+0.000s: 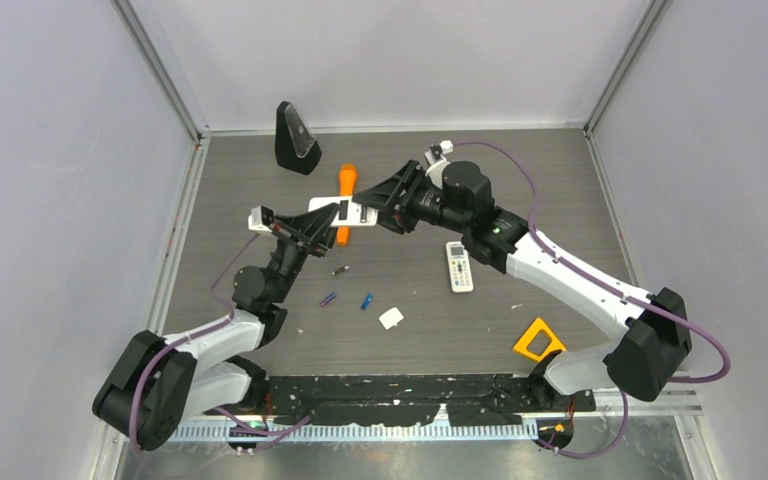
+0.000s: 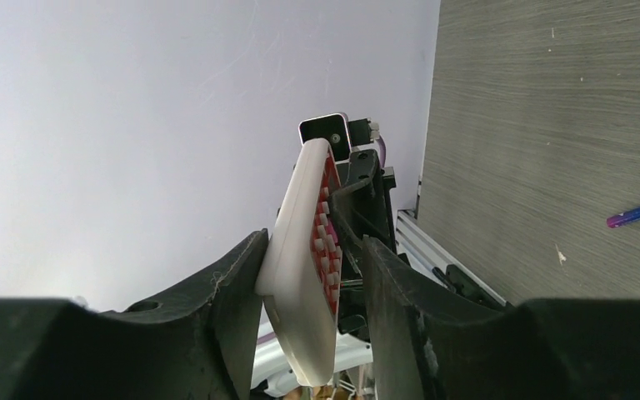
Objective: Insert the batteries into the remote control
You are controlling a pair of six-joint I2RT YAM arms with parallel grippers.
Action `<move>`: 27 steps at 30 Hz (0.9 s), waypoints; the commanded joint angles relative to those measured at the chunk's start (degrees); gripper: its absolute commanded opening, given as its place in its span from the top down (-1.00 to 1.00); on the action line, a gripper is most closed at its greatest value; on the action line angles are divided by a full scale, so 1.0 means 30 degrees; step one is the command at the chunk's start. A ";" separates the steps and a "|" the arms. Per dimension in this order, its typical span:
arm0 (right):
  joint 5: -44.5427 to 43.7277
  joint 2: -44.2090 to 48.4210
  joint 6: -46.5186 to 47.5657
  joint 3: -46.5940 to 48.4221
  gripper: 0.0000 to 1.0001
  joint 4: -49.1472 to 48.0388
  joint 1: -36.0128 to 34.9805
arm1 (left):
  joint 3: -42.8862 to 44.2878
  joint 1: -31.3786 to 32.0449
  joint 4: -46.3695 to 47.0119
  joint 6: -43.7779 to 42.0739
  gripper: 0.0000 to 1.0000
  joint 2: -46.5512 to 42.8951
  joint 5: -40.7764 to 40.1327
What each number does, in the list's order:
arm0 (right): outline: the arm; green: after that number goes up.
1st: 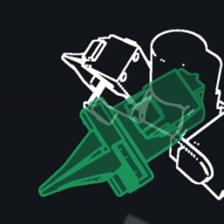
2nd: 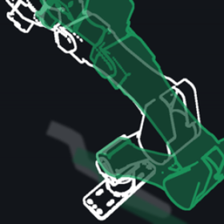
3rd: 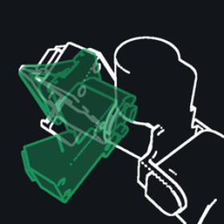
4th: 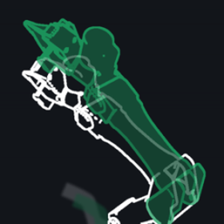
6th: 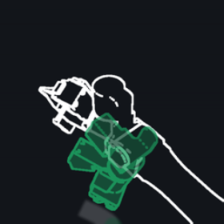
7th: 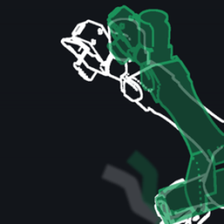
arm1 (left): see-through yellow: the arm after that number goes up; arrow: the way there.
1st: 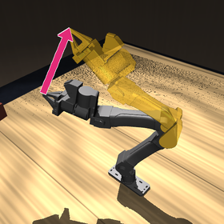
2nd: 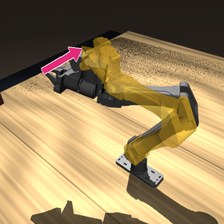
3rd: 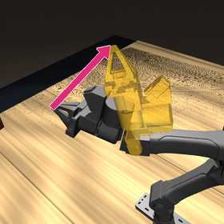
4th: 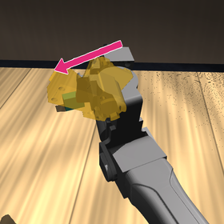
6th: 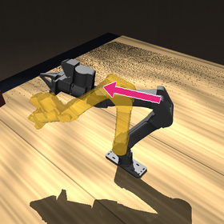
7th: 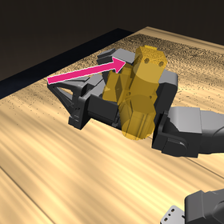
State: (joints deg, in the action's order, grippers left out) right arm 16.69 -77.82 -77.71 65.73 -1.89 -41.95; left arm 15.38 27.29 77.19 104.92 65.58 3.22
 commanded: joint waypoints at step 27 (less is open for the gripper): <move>-0.0737 -0.0701 0.5174 0.2748 -0.34 0.2084 -0.0074 | -0.0184 -0.0161 -0.4893 0.0857 1.00 -0.4612 -0.1803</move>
State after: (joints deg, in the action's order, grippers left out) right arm 14.68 -79.79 -64.34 70.65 4.16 -42.26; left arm 14.31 27.09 60.53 108.66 53.43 -1.15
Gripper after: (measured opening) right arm 0.691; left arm 0.232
